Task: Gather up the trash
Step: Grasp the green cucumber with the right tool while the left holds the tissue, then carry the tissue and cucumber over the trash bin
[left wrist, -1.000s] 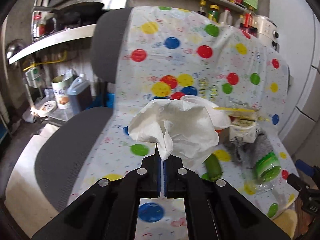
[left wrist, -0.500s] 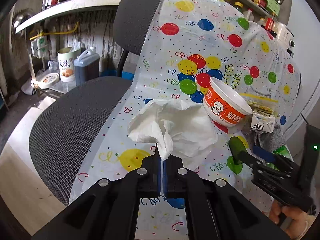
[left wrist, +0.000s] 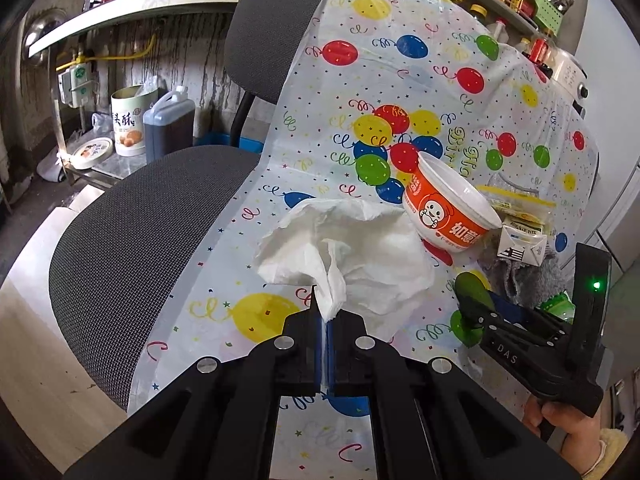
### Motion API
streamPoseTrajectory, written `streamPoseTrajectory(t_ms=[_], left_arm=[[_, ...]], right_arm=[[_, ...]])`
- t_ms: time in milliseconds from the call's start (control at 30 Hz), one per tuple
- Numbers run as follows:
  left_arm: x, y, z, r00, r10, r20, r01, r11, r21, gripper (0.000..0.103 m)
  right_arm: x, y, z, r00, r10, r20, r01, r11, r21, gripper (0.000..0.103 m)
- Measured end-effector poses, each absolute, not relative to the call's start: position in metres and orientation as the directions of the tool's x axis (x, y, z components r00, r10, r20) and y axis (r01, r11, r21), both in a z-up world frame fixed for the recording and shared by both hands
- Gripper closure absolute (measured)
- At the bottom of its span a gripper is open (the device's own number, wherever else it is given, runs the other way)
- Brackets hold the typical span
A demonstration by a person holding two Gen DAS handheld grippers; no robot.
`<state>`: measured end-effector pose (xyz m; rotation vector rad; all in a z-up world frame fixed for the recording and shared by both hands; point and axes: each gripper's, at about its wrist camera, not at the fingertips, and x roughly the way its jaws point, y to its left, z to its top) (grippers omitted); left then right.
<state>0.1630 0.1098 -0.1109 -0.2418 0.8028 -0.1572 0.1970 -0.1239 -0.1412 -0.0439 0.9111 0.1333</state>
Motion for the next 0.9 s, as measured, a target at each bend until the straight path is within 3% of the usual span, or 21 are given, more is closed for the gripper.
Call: streamPoseTrajectory(t_ms=[233,433,900], left_arm=[[0.151,0.093,-0.098,0.685,-0.250,-0.685,0.088,0.961,-0.263,0.101],[0.130,0.050,-0.084,0.657,-0.355,-0.665,0.193,0.932,-0.308,0.101],[0.075,-0.131,-0.065,0.483,-0.604,-0.634,0.537,0.776,-0.330,0.101]], right_arm=[[0.160,-0.138,-0.102,0.658,0.177,-0.732,-0.216,0.976,0.043,0.071],[0.112,-0.183,-0.063,0.728,0.192,-0.659,-0.209,0.976,0.054,0.071],[0.000,-0.347,-0.039,0.811,-0.018,-0.585,0.070,0.995,0.066,0.071]])
